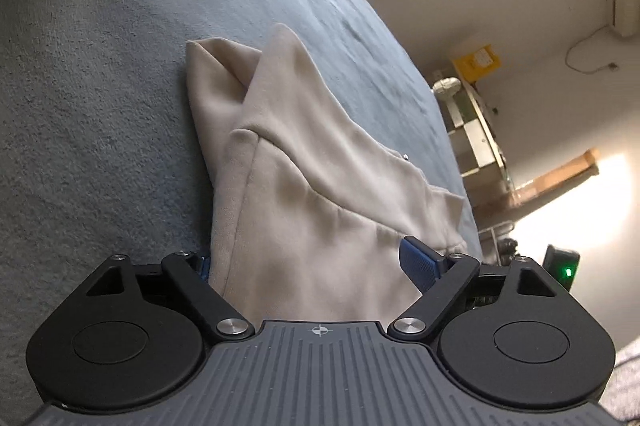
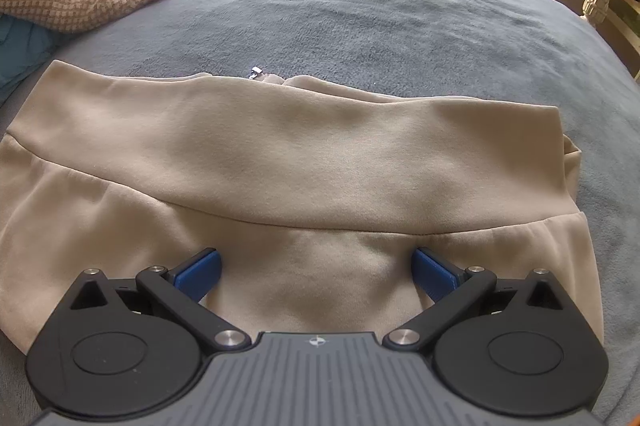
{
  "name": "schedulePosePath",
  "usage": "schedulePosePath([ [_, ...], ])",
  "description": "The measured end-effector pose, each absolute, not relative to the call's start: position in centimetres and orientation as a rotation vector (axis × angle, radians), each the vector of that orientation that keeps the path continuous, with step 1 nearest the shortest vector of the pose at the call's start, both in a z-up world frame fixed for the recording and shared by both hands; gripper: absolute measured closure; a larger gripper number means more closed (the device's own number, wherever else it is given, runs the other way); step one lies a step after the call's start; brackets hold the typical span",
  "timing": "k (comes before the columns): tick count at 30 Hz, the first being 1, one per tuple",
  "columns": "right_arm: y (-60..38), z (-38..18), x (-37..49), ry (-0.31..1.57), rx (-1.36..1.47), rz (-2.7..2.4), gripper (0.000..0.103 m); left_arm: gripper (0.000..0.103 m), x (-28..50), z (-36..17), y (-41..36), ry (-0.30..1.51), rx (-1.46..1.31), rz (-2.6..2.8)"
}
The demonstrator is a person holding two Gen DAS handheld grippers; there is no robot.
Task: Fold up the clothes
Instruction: 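Grasp the hoodie edge with the left gripper and lift it up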
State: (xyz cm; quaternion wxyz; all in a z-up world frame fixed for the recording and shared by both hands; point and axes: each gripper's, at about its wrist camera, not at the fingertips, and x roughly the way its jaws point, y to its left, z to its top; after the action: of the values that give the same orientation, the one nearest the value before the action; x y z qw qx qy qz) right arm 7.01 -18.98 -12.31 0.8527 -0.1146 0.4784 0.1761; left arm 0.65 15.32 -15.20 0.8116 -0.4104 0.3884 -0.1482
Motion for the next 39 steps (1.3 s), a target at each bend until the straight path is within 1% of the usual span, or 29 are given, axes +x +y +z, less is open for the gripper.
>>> schedulePosePath([
  [3, -19.0, -12.3, 6.9, 1.002, -0.24, 0.37, 0.0, 0.026, 2.1, -15.4, 15.6, 0.8, -0.902, -0.281],
  [7, -19.2, -12.4, 6.8, 0.994, -0.237, 0.373, 0.0, 0.03, 2.9, -15.3, 15.0, 0.81, -0.885, -0.255],
  [8, -19.2, -12.4, 6.8, 0.993, -0.235, 0.373, 0.0, 0.035, 2.8, -15.0, 14.8, 0.821, -0.859, -0.25],
  [9, -19.1, -12.4, 6.8, 0.991, -0.234, 0.374, 0.0, 0.044, 2.8, -14.7, 14.6, 0.833, -0.838, -0.241],
  [10, -19.2, -12.4, 6.7, 0.99, -0.233, 0.375, 0.0, 0.05, 2.8, -14.6, 14.5, 0.847, -0.829, -0.224],
  [12, -19.1, -12.4, 6.7, 0.987, -0.233, 0.375, 0.0, 0.069, 2.8, -14.4, 14.7, 0.869, -0.842, -0.199],
  [13, -19.1, -12.5, 6.7, 0.985, -0.233, 0.376, 0.0, 0.073, 2.8, -14.3, 14.7, 0.876, -0.852, -0.191],
  [14, -19.1, -12.5, 6.7, 0.985, -0.233, 0.377, 0.0, 0.079, 2.8, -14.0, 14.7, 0.881, -0.856, -0.184],
  [15, -19.1, -12.5, 6.8, 0.984, -0.233, 0.378, 0.0, 0.082, 2.8, -13.5, 14.4, 0.881, -0.845, -0.18],
  [21, -19.3, -12.5, 6.9, 0.986, -0.239, 0.389, 0.0, 0.087, 2.8, -10.0, 12.8, 0.854, -0.792, -0.205],
  [29, -19.5, -12.5, 6.9, 0.977, -0.263, 0.411, 0.0, 0.087, 4.8, -5.6, 9.9, 0.847, -0.873, -0.352],
  [39, -20.0, -12.7, 6.8, 0.935, -0.287, 0.449, 0.0, 0.087, 10.5, -3.4, 4.7, 0.978, -0.936, -0.456],
])
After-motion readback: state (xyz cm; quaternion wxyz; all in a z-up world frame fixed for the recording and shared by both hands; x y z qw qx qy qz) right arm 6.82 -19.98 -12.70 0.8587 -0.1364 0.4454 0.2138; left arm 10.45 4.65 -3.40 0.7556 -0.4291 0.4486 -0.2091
